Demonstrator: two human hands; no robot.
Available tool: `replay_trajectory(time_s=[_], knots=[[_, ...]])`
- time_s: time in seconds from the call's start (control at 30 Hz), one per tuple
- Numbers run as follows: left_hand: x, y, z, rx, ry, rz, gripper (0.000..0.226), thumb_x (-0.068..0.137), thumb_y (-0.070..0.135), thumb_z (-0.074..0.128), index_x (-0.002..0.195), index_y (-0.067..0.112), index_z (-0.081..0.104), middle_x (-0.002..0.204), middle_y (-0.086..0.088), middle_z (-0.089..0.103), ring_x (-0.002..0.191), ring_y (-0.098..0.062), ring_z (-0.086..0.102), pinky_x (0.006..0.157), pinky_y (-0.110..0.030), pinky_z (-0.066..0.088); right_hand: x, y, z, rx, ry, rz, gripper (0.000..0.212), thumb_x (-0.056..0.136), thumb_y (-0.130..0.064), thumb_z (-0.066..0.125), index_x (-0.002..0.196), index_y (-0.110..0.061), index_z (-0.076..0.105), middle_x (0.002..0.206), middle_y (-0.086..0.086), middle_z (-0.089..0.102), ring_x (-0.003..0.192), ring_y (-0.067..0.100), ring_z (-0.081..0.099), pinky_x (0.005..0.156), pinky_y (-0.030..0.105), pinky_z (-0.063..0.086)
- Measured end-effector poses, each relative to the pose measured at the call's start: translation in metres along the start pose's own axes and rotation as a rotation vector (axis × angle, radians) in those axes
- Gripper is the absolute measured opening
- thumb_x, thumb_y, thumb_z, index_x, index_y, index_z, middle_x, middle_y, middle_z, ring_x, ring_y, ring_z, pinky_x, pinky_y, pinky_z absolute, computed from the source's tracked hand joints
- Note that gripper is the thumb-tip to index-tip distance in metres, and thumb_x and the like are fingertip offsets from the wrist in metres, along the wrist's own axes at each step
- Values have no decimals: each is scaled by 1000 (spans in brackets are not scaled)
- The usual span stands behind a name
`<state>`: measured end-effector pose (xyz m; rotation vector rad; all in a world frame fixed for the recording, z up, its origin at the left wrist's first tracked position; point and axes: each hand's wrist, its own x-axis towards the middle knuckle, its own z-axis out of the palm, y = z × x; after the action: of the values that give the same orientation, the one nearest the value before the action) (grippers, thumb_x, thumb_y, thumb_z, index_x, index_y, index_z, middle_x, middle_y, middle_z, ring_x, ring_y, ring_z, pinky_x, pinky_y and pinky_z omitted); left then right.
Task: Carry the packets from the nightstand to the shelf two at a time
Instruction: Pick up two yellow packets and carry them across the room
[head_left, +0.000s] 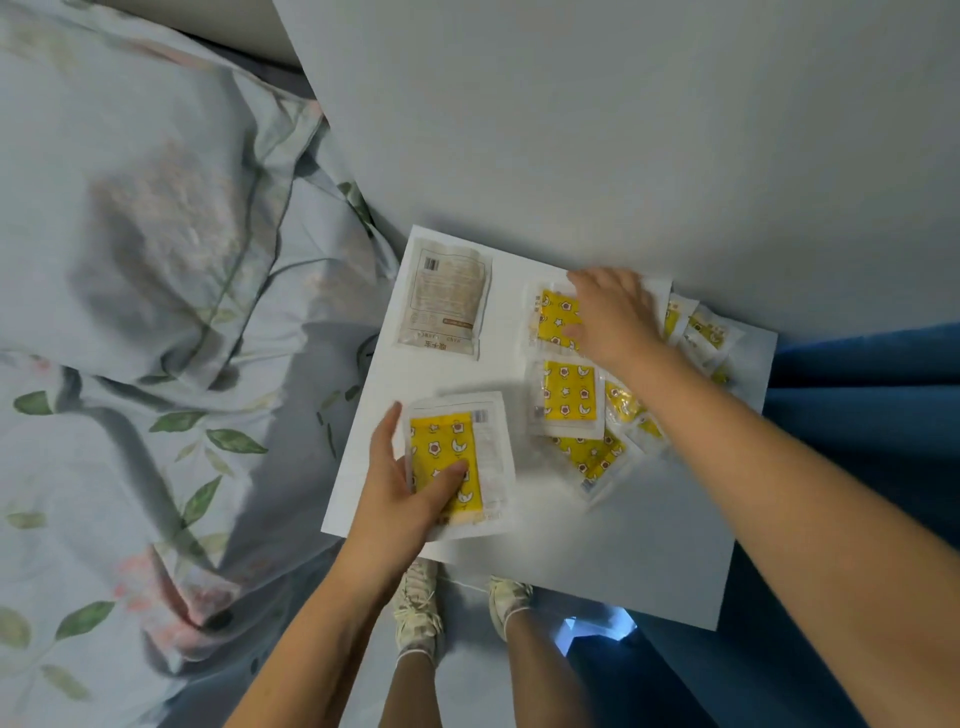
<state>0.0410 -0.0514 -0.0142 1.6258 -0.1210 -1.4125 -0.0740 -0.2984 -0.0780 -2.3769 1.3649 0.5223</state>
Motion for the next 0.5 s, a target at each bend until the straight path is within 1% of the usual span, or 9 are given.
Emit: replay_trajectory(time_s=[0.03,0.07,0.1,0.13,0.2,0.27,0.37,0.43,0.5], knots=[[-1,0,-2,-15,-6,27,73,88,-2,61,132,44,27,102,7,74,90,-14,73,70,-25,59,4,2,-2,-50,-34,16,72,88,-37,66,149,-21,31,150,6,36,139,35,26,111,46,25],[-3,0,-4,-24,-5,50,77,88,-5,59,130,49,25,101,10,74,89,-13,73,68,-23,58,6,4,-5,-85,-64,34,74,85,-41,68,148,-24,32,149,6,38,138,36,27,109,48,25],[-5,1,-6,-26,3,67,75,89,-5,58,129,51,29,103,10,74,90,-14,72,67,-22,57,6,5,-7,-101,-91,52,75,83,-44,70,146,-27,33,148,6,40,138,37,27,108,50,25],[-6,2,-7,-18,11,80,69,90,-4,57,127,51,39,108,6,73,93,-17,71,68,-23,57,6,4,-9,-105,-108,65,73,81,-44,72,143,-29,36,146,4,43,137,37,28,107,51,24],[-6,3,-7,37,21,93,53,92,1,57,113,49,62,117,3,69,100,-21,68,72,-27,56,5,2,-9,-120,-100,75,60,80,-43,73,132,-31,45,138,3,52,134,36,30,105,52,22],[-7,4,-5,69,47,73,48,93,2,57,100,47,72,118,4,69,102,-19,67,78,-31,55,3,-2,-7,-141,-84,76,49,81,-37,72,124,-29,51,129,4,57,130,33,34,104,50,23],[-8,10,0,55,75,48,43,93,2,56,95,41,74,113,9,71,97,-10,69,81,-27,56,1,-5,-4,-121,-85,102,50,82,-26,71,128,-25,52,130,9,49,128,32,37,104,49,25],[-8,14,3,55,77,45,38,94,4,55,99,37,73,113,11,71,99,-10,69,84,-27,56,1,-5,-6,-85,-93,118,54,81,-27,71,131,-25,51,133,11,42,130,32,35,105,50,25],[-8,14,3,62,77,40,34,94,5,56,100,34,72,112,10,71,97,-9,69,81,-23,56,-4,-4,-12,-63,-107,111,54,81,-31,72,131,-25,52,133,9,42,130,31,36,106,50,24]])
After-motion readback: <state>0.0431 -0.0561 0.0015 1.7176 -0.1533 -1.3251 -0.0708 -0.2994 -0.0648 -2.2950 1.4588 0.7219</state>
